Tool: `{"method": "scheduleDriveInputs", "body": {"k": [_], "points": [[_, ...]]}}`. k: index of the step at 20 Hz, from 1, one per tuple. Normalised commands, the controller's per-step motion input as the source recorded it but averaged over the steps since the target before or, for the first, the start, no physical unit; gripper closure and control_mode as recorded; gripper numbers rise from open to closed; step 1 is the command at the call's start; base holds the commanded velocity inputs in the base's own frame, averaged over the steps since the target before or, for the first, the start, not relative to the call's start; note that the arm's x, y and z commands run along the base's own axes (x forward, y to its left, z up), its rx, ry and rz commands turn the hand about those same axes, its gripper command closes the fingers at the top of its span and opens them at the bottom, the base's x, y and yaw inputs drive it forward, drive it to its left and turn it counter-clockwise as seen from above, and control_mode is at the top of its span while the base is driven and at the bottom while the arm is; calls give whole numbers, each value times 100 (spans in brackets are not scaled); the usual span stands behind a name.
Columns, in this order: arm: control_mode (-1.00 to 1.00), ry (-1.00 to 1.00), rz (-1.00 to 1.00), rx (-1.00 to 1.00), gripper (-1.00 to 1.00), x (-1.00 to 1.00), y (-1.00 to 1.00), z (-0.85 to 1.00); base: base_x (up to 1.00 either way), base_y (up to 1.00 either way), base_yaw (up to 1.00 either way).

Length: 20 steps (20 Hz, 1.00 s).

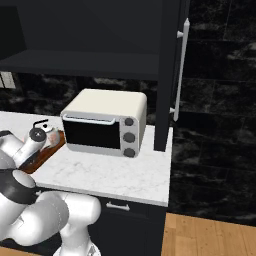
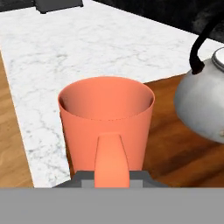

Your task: Pick the kettle from the counter and place it on the tray. Then pick the mug from the cabinet and place it on the tray. Then close the cabinet doors.

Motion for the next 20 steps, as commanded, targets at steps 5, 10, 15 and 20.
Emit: {"method": "scheduleDriveInputs", "body": {"k": [5, 10, 15, 20], "points": [[-100, 0, 0, -1, 100, 13, 20, -30, 0, 0, 0], [-100, -1, 0, 0, 100, 21, 18, -27, 0, 0, 0], [-100, -5, 0, 0, 100, 20, 4, -22, 0, 0, 0], [-100, -7, 0, 0, 100, 16, 0, -16, 0, 0, 0]]}}
